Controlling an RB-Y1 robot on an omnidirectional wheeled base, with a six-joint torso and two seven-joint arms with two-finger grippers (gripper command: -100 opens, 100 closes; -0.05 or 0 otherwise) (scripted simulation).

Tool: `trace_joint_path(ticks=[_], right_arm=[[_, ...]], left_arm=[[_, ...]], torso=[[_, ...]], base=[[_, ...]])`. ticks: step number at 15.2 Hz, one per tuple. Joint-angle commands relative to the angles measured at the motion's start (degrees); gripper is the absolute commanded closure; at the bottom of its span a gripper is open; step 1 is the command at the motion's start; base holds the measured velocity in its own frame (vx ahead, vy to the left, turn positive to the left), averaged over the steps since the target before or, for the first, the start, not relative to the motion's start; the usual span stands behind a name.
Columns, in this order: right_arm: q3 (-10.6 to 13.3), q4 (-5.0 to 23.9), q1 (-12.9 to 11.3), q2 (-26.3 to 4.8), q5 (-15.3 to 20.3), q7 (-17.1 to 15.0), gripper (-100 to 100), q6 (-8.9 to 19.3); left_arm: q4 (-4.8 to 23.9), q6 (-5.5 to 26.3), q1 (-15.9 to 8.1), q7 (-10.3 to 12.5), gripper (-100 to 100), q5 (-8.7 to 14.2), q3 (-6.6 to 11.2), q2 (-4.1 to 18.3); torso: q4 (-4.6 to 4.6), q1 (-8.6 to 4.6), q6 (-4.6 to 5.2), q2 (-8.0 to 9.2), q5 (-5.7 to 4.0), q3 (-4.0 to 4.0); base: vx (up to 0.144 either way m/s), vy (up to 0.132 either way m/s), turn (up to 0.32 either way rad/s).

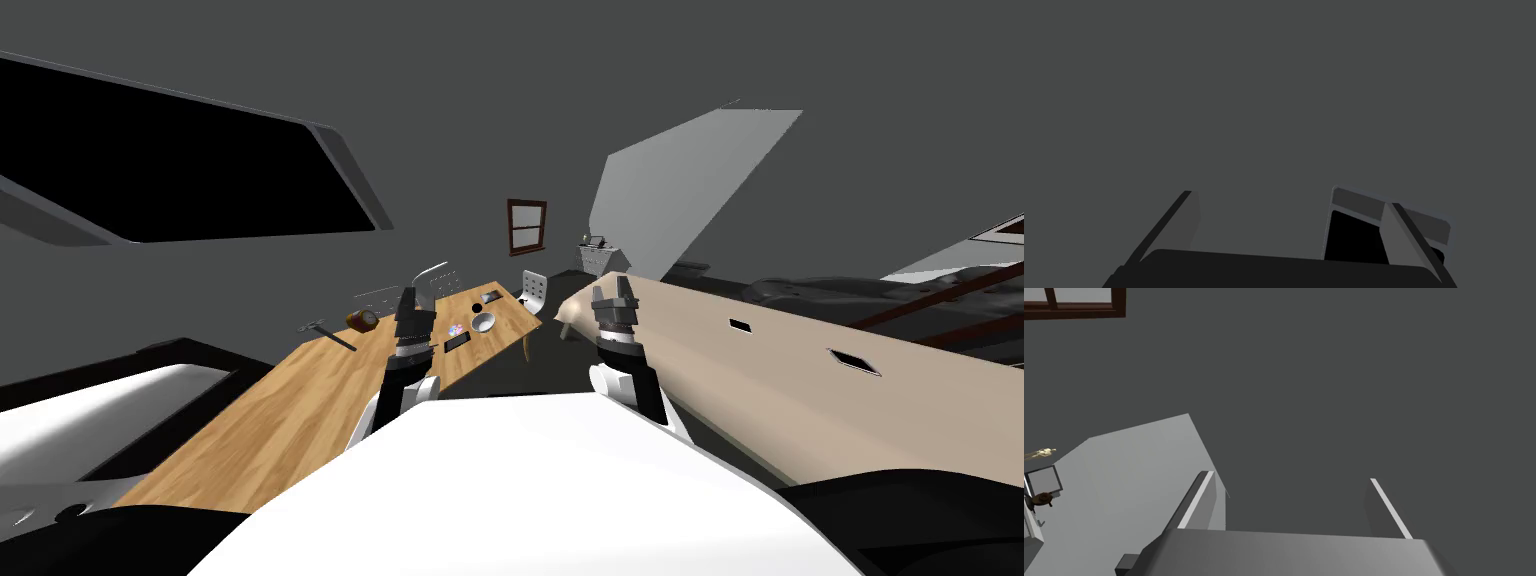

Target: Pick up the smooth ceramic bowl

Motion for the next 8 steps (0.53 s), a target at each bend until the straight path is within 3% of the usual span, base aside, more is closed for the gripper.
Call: trace_joint_path(ticks=[1, 8], right_arm=[[0.0, 0.0, 0.0, 0.0, 0.0, 0.0, 0, 0.0], [0.0, 0.0, 0.0, 0.0, 0.0, 0.0, 0, 0.0]], left_arm=[[0.53, 1.36, -0.05, 0.06, -100, 0.45, 0.28, 2.48], [3.11, 7.87, -0.3, 0.34, -100, 2.57, 1.6, 7.66]], torso=[[0.0, 0.0, 0.0, 0.0, 0.0, 0.0], [0.0, -0.04, 0.01, -0.01, -0.01, -0.01]], base=[[0.0, -0.005, -0.062], [0.002, -0.013, -0.102]])
